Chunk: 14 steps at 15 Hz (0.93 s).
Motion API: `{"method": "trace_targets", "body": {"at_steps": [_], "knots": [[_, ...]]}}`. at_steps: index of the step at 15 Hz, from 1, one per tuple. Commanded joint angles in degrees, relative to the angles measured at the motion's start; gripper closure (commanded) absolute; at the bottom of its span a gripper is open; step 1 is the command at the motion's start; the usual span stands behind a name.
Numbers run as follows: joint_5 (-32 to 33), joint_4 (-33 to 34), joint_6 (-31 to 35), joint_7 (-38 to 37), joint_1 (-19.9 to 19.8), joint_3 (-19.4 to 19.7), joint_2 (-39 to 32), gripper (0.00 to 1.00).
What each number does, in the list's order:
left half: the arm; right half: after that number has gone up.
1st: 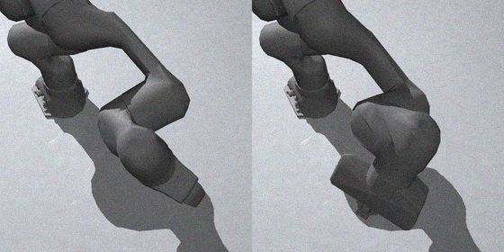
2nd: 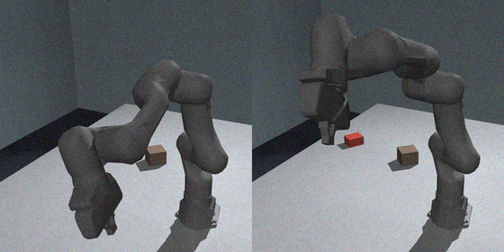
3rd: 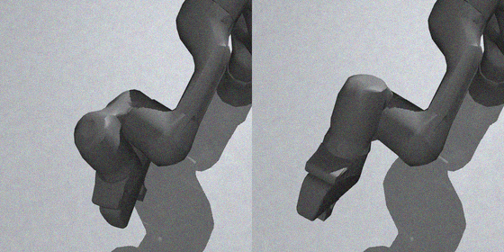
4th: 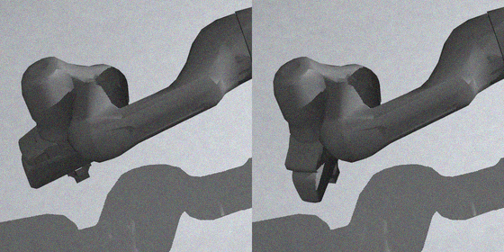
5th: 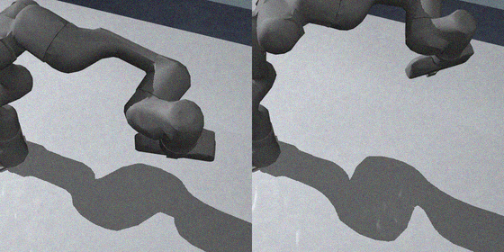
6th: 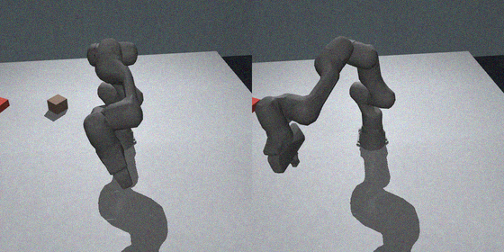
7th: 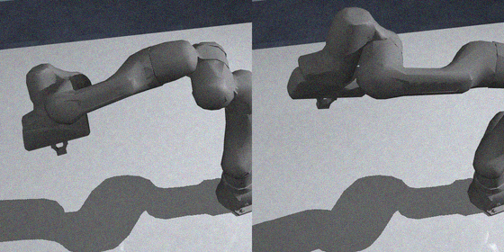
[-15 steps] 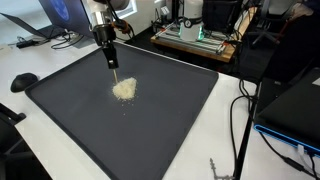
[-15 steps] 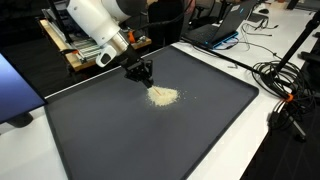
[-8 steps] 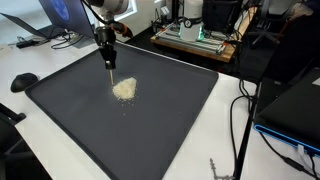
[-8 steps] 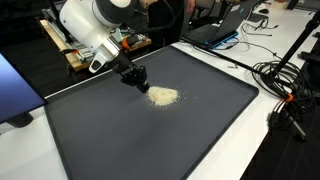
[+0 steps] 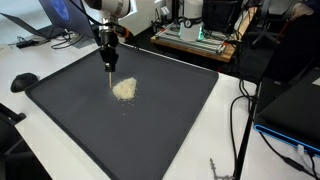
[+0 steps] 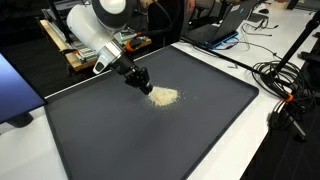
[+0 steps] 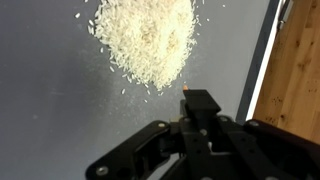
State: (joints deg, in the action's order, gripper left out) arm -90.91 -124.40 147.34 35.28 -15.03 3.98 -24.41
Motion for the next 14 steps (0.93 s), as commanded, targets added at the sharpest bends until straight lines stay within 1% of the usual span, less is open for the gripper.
{"method": "trace_targets", "body": {"at_steps": [1,5,10,11,14], "knots": [[-7.6,-1.2,3.1,6.2,0.3,-0.6,0.2,0.97],[-17.5,-2.6,3.3,14.5,0.2,-0.7,0.5,0.97],[-26.8,-4.9,2.6,22.9,0.6,-0.5,0.6,0.97],[-28.1,-5.4,1.2,23.1,4.8,3.6,0.6,0.97],[-31.6,-6.4,-0.2,25.6,7.4,5.7,0.8,0.97]]}}
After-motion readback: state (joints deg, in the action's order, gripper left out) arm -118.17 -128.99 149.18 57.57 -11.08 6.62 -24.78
